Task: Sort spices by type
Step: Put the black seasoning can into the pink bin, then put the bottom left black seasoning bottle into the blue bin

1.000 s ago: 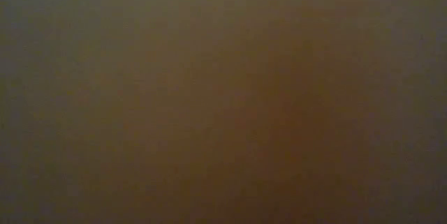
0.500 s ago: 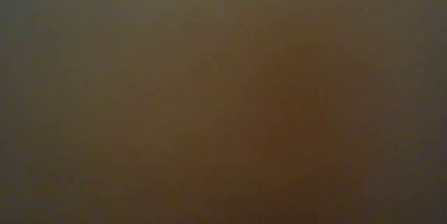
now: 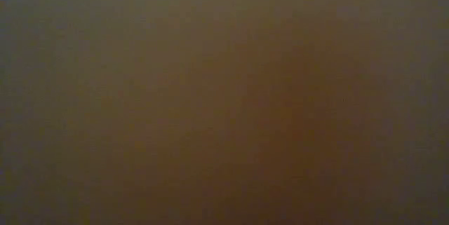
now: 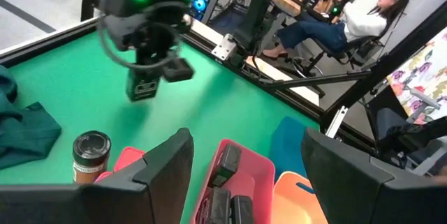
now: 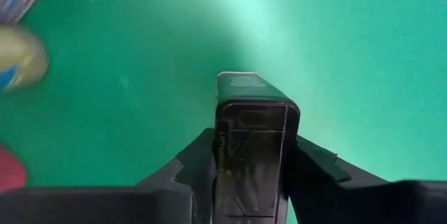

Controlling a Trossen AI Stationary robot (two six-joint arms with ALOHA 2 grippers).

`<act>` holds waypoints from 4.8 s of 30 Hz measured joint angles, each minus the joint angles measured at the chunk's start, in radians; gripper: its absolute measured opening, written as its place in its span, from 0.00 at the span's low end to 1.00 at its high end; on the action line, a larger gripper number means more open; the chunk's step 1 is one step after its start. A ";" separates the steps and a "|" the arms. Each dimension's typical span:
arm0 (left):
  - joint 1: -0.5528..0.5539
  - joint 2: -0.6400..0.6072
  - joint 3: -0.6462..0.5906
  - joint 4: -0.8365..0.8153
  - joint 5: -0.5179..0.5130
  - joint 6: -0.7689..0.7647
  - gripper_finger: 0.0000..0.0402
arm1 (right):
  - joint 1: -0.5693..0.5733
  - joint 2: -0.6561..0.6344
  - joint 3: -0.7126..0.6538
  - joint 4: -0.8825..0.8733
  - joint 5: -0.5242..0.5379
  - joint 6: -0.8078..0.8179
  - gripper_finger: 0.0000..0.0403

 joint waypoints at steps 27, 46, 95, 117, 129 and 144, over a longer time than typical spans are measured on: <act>0.291 0.005 0.005 0.171 -0.023 0.037 0.63 | 0.636 -0.145 0.001 0.199 -0.131 0.021 0.41; 0.289 0.140 0.053 -0.241 0.123 0.023 0.63 | 0.582 -0.017 0.003 0.226 -0.128 -0.044 0.54; 0.270 0.448 -0.070 -0.331 0.218 0.362 0.63 | 0.439 -0.134 0.286 -0.073 0.069 0.008 0.57; 0.407 0.449 -0.095 -0.243 0.317 0.518 0.85 | 0.472 -0.134 0.286 -0.062 0.071 0.027 0.57; 0.432 0.516 -0.115 -0.169 0.381 0.583 0.84 | 0.463 -0.134 0.285 -0.123 0.082 0.011 0.57; 0.431 0.549 -0.114 -0.175 0.381 0.546 0.53 | 0.431 -0.214 0.284 -0.178 0.111 -0.008 0.57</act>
